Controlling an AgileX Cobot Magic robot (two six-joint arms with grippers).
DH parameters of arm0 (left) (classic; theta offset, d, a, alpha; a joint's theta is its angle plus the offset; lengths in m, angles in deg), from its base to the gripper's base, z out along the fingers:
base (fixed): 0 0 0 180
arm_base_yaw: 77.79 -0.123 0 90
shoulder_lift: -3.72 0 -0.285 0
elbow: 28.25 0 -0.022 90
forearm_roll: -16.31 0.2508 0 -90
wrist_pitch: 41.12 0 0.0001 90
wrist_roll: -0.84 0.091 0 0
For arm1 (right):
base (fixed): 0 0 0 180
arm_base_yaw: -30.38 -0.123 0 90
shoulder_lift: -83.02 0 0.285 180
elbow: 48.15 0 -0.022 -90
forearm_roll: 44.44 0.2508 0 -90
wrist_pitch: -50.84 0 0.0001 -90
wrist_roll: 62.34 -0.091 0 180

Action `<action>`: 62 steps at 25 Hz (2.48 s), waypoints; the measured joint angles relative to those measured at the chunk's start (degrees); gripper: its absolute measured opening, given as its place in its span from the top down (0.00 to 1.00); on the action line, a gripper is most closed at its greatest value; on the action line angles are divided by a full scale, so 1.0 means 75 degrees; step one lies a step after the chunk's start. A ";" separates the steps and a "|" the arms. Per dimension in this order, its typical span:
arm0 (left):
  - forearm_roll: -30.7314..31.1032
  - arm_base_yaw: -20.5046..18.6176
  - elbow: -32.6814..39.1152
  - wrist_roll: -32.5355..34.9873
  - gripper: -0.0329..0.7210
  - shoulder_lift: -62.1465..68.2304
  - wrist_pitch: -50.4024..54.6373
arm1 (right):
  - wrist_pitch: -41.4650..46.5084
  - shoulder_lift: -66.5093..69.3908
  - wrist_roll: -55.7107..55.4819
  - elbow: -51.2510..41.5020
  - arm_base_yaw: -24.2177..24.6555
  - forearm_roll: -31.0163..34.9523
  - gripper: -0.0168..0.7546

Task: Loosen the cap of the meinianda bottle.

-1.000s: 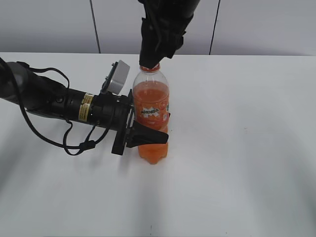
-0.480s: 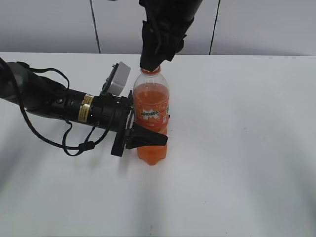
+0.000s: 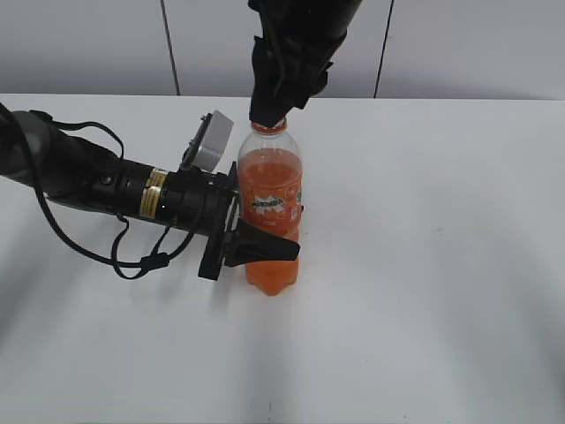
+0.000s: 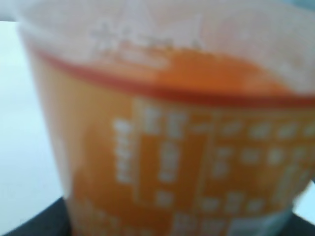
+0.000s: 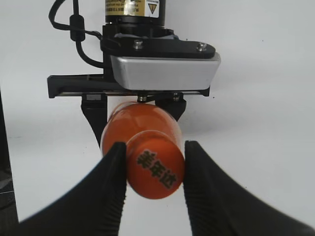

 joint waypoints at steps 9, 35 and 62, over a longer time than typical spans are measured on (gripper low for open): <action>0.0000 0.0000 0.0000 0.0000 0.41 0.0000 0.0000 | -0.0006 0.0000 -0.0048 -0.0006 0.0000 0.0000 0.62; -0.0039 0.0008 0.0000 -0.0037 0.41 0.0000 0.0036 | -0.0095 -0.0129 -0.0683 -0.0006 0.0000 0.0273 0.52; -0.0071 0.0008 0.0000 -0.0040 0.41 0.0000 0.0036 | -0.0095 -0.0402 -0.9059 -0.0006 0.0000 -0.0299 0.31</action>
